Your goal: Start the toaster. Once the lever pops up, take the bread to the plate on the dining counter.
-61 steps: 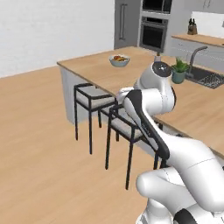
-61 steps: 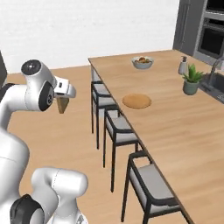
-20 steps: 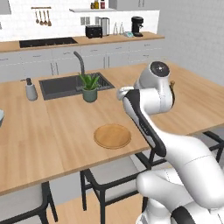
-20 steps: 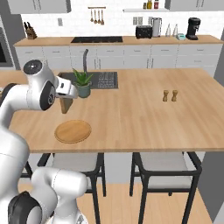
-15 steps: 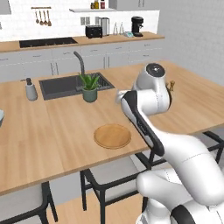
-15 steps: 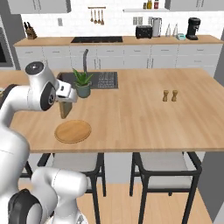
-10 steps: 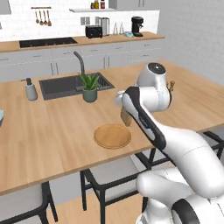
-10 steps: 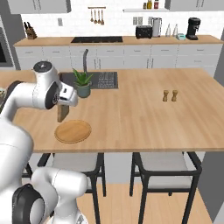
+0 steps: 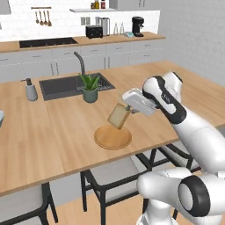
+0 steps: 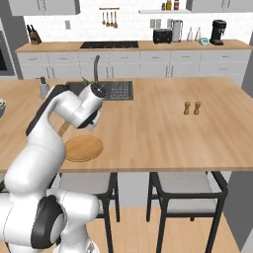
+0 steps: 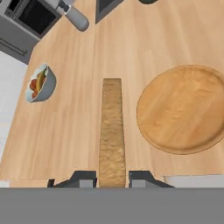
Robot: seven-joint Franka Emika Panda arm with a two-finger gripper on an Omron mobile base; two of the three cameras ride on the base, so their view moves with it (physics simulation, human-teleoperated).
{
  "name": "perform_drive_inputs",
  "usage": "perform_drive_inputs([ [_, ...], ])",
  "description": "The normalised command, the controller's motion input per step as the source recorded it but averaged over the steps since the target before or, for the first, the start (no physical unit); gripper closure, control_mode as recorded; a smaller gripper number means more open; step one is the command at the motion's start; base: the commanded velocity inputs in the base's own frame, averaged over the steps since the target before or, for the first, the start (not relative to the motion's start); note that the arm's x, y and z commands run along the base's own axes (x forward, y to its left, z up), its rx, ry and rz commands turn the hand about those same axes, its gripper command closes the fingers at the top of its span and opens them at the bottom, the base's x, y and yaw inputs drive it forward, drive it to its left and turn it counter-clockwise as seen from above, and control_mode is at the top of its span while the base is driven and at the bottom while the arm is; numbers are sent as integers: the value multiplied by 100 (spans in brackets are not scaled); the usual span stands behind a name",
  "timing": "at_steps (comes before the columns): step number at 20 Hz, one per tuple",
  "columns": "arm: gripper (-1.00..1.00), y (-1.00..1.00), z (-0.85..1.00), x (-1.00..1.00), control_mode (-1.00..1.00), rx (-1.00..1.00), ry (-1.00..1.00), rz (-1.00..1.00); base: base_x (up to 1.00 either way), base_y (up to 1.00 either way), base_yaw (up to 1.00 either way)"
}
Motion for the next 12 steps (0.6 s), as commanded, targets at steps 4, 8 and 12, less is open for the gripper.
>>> perform_drive_inputs([
  [4, 100, 0, -35, 60, -100, 12, 1, 2, 0, 0, 0],
  [8, 100, -4, -29, 53, -100, 0, 15, -1, 0, 0, 0],
  [12, 100, -1, -45, 24, -100, 0, 21, 0, 0, 0, 0],
])
